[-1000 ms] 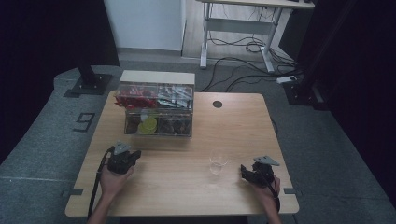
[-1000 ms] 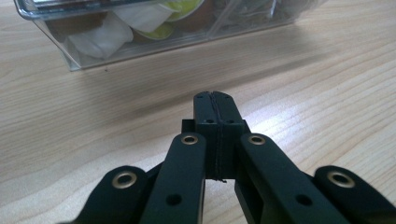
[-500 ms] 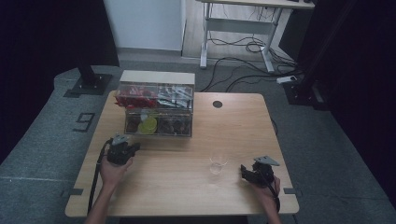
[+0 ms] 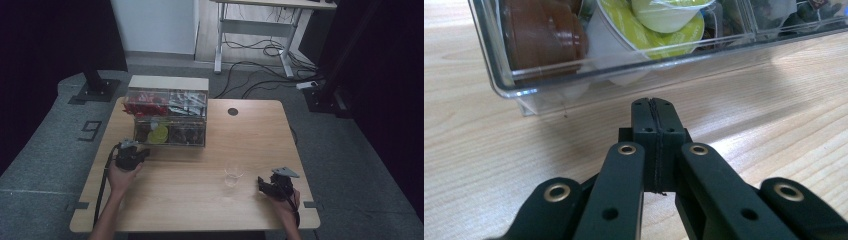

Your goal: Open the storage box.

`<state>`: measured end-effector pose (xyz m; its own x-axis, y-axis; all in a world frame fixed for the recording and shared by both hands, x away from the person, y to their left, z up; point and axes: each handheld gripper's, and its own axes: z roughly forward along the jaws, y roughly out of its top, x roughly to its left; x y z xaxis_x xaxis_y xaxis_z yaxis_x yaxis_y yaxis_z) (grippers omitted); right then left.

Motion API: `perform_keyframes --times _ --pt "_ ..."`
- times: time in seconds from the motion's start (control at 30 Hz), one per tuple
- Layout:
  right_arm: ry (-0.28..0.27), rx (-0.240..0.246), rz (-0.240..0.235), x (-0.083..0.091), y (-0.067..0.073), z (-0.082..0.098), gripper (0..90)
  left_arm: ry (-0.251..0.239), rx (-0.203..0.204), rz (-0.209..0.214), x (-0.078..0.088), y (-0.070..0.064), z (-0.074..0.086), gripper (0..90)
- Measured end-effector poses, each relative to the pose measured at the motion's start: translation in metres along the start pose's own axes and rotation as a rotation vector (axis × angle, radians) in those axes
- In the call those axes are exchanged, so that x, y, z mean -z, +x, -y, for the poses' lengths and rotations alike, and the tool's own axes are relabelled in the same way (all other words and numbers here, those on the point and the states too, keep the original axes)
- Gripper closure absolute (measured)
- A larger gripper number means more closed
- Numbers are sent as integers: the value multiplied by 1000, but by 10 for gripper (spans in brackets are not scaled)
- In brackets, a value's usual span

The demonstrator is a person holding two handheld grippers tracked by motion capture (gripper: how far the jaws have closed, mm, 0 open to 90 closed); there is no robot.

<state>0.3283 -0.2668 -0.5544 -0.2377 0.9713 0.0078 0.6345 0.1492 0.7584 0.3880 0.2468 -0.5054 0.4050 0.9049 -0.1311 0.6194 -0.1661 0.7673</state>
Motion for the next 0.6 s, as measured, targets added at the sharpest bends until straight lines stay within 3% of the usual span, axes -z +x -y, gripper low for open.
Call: perform_keyframes --times 0.6 --pt "0 0 1 0 0 0 291 -13 12 -19 0 9 -9 900"
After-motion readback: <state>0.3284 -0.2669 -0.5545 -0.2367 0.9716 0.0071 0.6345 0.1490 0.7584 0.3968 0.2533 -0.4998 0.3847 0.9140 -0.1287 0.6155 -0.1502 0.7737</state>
